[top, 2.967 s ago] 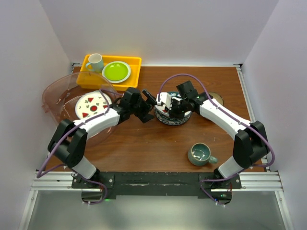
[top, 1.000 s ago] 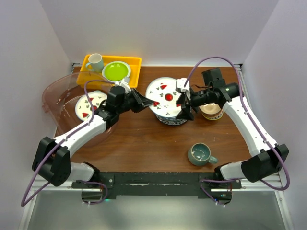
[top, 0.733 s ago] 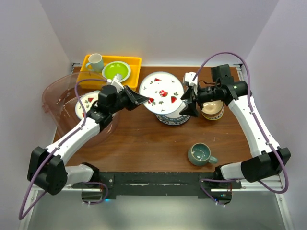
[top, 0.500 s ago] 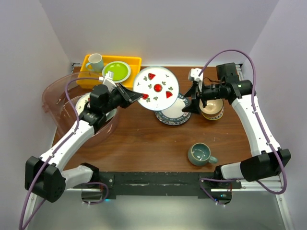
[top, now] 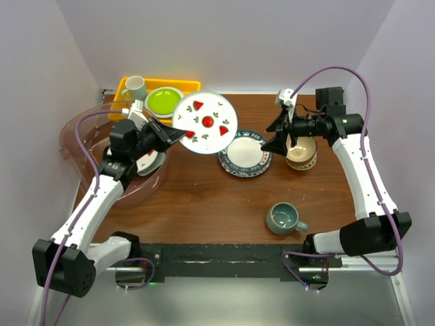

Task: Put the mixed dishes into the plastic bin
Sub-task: Pick up the plate at the center of the board, then place the plate in the plastic bin.

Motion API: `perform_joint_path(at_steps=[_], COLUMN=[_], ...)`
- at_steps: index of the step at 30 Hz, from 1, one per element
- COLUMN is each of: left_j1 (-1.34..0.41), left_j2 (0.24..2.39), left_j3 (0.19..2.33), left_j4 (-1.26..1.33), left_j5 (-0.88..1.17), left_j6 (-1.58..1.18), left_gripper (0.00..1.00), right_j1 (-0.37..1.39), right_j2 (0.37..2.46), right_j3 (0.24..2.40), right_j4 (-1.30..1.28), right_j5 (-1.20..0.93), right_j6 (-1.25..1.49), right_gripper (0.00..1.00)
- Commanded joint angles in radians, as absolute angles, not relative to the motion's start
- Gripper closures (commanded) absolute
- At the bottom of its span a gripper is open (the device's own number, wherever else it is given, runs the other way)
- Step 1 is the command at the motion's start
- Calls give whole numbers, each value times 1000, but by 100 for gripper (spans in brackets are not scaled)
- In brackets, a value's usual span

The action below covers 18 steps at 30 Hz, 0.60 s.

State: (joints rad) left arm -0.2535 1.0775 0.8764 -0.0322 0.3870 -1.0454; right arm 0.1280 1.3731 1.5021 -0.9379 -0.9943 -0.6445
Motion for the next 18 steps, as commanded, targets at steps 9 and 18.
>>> perform_joint_path(at_steps=[9,18], left_j1=[-66,73], left_j2=[965,940], left_j3=[960,962], left_j4=[55,54], left_j5=[526,581], left_j6=[-1023,-1037], left_gripper=[100,100], right_j1=[106,98], right_j2=[1373,1374], right_j3=[1468,1433], right_j4=[-859,-819], right_j5=[-1025,-1012], right_j6=[-569,-548], right_gripper=[20,19])
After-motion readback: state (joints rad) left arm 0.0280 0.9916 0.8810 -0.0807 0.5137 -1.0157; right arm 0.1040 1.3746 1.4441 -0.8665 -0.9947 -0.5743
